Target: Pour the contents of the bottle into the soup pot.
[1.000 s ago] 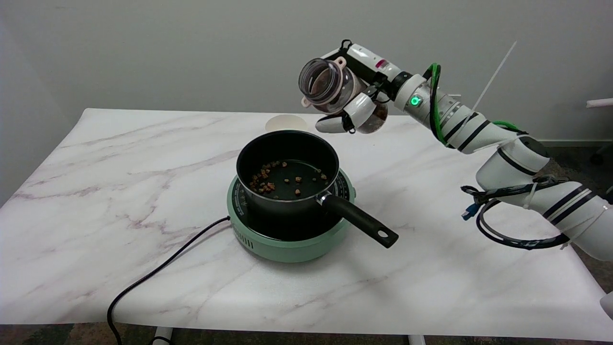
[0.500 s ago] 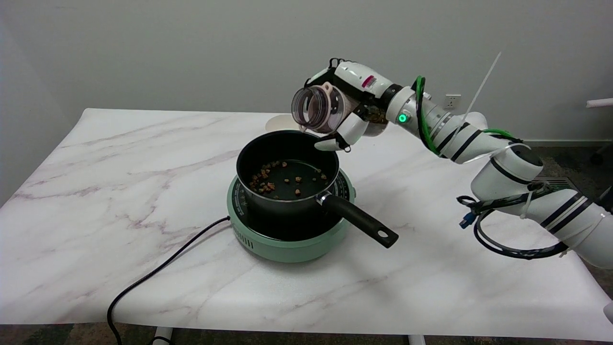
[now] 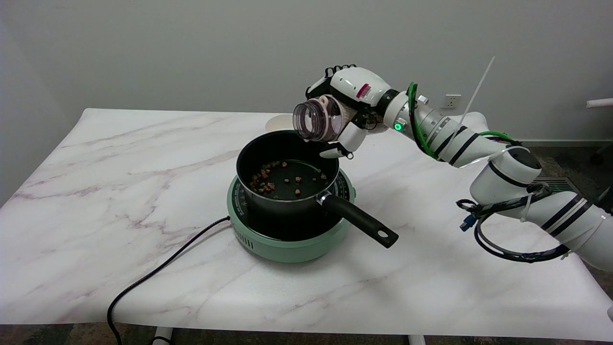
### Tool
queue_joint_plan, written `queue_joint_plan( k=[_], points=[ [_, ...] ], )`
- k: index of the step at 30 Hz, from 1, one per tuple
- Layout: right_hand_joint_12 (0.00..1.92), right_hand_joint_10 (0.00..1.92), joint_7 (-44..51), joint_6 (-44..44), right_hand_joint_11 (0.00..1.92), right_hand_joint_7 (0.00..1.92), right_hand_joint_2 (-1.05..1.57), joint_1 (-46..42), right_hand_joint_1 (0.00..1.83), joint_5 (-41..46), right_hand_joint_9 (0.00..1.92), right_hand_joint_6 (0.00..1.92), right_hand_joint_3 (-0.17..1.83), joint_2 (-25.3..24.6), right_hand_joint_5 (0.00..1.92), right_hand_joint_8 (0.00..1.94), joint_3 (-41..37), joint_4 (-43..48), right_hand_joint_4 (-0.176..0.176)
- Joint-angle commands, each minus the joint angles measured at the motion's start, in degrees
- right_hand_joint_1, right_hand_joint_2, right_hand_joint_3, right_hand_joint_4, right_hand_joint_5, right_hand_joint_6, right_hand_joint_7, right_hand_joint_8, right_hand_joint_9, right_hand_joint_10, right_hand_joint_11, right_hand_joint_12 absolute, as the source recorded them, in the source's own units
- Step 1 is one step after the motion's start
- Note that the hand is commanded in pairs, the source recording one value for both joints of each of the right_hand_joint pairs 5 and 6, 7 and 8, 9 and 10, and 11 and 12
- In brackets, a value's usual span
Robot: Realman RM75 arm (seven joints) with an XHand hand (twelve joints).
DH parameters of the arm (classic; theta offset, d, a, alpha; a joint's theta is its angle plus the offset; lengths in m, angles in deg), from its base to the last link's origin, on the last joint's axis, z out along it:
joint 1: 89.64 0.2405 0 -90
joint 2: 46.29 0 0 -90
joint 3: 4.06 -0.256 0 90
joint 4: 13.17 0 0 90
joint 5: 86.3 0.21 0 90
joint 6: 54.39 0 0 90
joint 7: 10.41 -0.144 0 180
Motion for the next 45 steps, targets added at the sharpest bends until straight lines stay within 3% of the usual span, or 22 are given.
queue_joint_plan(
  k=[1, 29, 45],
  points=[
    [1.30, 1.55, 4.8, 1.3, 1.30, 1.92, 1.29, 1.6, 1.47, -1.7, 1.55, 1.92, 0.70, 1.4, 1.92, 1.92, 1.5, 0.6, 0.000],
    [1.27, 1.48, -6.1, -0.9, 1.27, 1.92, 1.26, 5.5, 1.45, -28.4, 1.48, 1.92, 0.83, 3.8, 1.92, 1.92, 2.5, 4.3, 0.000],
    [1.25, 1.45, -8.1, -1.5, 1.25, 1.92, 1.23, 7.0, 1.45, -31.6, 1.45, 1.92, 0.84, 4.6, 1.92, 1.92, 3.4, 5.7, 0.000]
  ],
)
